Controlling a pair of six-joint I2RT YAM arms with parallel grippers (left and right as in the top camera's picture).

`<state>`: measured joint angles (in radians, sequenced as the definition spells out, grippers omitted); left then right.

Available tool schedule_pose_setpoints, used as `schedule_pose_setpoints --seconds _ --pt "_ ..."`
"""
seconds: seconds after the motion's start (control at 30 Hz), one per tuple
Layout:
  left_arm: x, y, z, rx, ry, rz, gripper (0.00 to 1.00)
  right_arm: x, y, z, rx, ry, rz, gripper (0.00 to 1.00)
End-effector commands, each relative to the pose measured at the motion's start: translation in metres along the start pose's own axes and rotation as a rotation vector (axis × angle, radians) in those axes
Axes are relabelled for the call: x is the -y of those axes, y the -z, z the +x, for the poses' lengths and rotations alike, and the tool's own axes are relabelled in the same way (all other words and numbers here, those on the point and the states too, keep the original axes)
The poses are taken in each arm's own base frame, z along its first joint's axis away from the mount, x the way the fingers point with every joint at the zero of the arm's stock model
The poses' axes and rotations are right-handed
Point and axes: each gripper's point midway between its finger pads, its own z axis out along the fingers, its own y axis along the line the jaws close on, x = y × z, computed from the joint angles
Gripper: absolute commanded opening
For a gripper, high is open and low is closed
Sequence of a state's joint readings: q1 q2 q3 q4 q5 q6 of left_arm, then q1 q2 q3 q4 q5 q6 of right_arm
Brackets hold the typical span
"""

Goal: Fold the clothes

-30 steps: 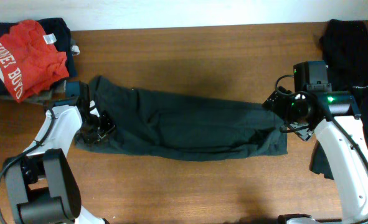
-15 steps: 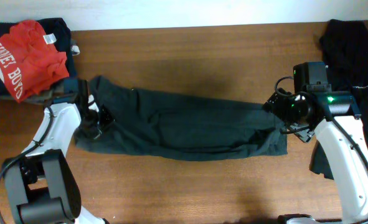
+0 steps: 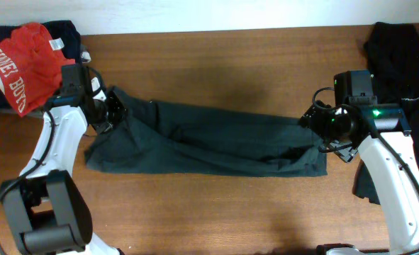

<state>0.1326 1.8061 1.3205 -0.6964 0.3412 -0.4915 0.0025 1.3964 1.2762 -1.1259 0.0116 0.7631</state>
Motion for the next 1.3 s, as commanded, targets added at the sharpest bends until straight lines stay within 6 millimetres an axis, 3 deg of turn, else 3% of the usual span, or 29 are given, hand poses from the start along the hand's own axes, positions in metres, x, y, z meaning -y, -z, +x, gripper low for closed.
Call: schedule_pose_setpoints --seconds 0.0,0.03,0.07,0.17,0.47,0.6,0.7,0.8,0.93,1.03,1.27 --pt "-0.002 -0.016 -0.005 -0.005 0.009 0.001 0.06 -0.003 0.002 0.000 -0.007 -0.002 -0.015 0.99" --pt "-0.002 -0.019 -0.007 0.000 0.007 0.004 0.10 -0.003 0.002 0.000 -0.007 -0.003 -0.016 0.99" --pt "-0.001 -0.021 -0.010 0.008 0.003 0.009 0.40 -0.004 0.002 0.001 -0.013 -0.002 -0.022 0.99" --pt "-0.001 -0.025 -0.014 0.020 -0.001 0.015 0.97 -0.006 0.002 0.006 -0.038 -0.002 -0.038 0.99" --pt "0.009 -0.022 -0.018 0.027 -0.013 0.060 0.99 0.009 -0.004 0.027 -0.124 0.048 0.011 0.99" --pt "0.009 -0.022 -0.017 0.023 -0.012 0.059 0.99 0.007 -0.027 0.059 -0.268 0.030 -0.041 0.99" --pt "0.008 -0.022 -0.018 0.025 -0.011 0.055 0.99 0.012 -0.055 0.085 -0.354 -0.053 -0.061 1.00" --pt "0.008 -0.022 -0.018 0.025 -0.011 0.055 0.99 0.019 -0.068 0.093 -0.365 -0.092 -0.050 0.98" --pt "0.007 -0.022 -0.018 0.029 -0.011 0.048 0.99 0.024 -0.080 0.099 -0.366 -0.097 -0.048 0.88" --pt "0.006 -0.022 -0.018 0.031 -0.011 0.045 0.99 0.022 -0.088 0.097 -0.344 -0.092 -0.070 0.69" --pt "0.007 -0.022 -0.018 0.031 -0.011 0.046 0.99 0.028 -0.107 0.103 -0.326 -0.123 -0.078 0.67"
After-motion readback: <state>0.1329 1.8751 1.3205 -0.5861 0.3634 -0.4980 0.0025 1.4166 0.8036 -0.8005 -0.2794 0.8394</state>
